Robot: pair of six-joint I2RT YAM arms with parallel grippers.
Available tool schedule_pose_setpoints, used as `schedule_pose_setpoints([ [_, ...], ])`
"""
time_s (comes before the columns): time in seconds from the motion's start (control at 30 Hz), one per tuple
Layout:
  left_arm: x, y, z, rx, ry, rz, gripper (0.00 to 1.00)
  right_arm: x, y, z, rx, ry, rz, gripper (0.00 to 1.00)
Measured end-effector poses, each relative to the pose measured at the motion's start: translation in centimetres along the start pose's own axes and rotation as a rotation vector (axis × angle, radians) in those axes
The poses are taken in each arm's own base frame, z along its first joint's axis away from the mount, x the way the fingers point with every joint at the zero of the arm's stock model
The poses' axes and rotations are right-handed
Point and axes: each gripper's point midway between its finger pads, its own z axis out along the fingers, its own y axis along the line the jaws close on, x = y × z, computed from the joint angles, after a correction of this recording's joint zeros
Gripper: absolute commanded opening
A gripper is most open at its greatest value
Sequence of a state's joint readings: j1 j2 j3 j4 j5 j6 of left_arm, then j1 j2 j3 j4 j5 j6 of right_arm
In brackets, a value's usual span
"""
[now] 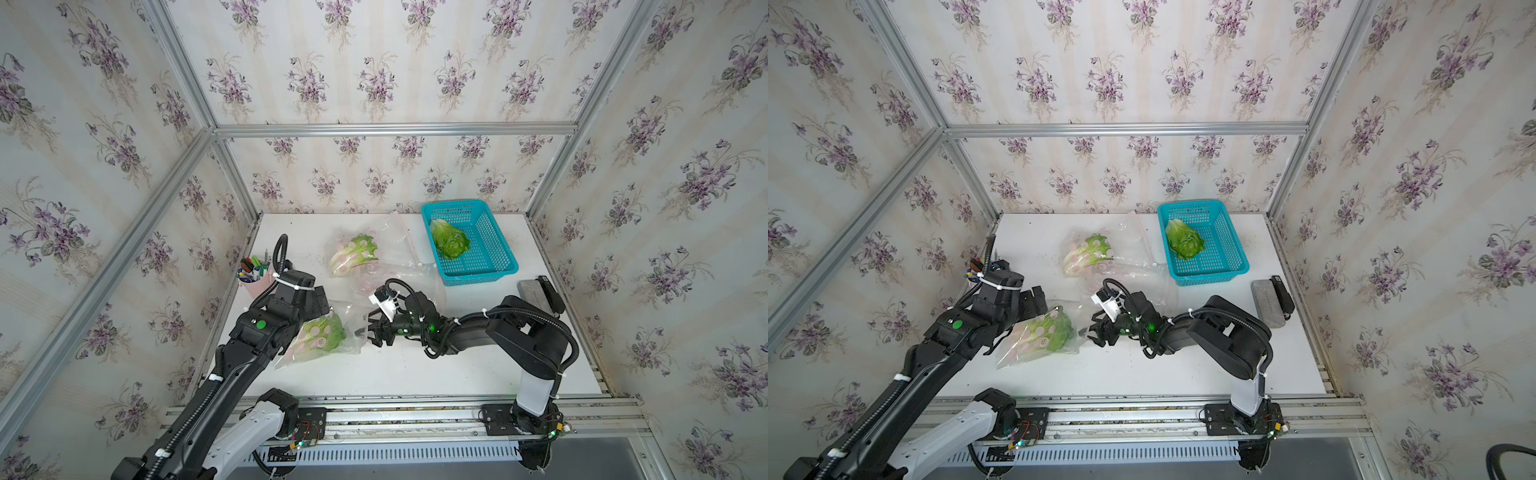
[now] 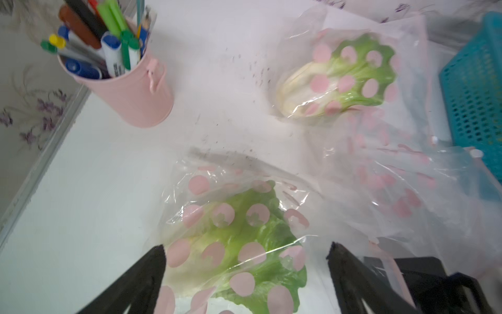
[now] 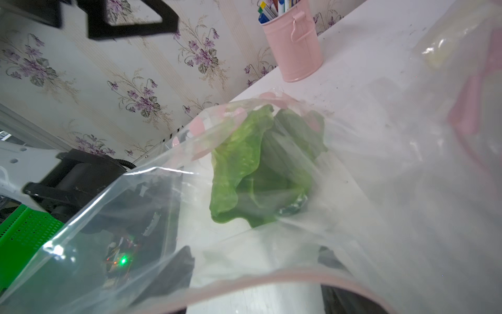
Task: Open the zip-top bag and take out the chinese cabbages
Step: Pick up the Chinese cabbage from the zipper food storage bag.
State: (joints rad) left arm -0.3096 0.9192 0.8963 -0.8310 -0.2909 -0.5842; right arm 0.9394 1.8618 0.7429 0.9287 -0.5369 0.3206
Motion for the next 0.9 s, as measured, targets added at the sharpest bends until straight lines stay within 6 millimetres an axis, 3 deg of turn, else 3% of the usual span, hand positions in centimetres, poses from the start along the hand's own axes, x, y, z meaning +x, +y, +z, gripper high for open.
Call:
schedule_pose_setpoints([
  [0.03,0.7,0.6,0.9,-0.010,0.041,-0.026,0.57,-0.3,0.1,0.2,-0.011,-0.011,0.007,0.68],
  [0.13,2.6,1.7,2.7,-0.025,0.147,-0.088,0.50,0.3,0.2,0.6,-0.038,-0.011,0.036,0.75],
  [0.37,4.5,1.3,5.3,-0.020,0.266,-0.109,0.39,0.6,1.7,1.7,-0.086,0.007,0.034,0.81],
  [0.77,5.6,0.3,8.9,-0.009,0.326,-0.130,0.28,-0.8,4.5,2.5,-0.228,0.052,-0.016,0.77],
  [0.9,5.9,0.1,9.5,0.007,0.317,-0.146,0.27,0.7,4.0,3.3,-0.251,0.074,0.045,0.72],
])
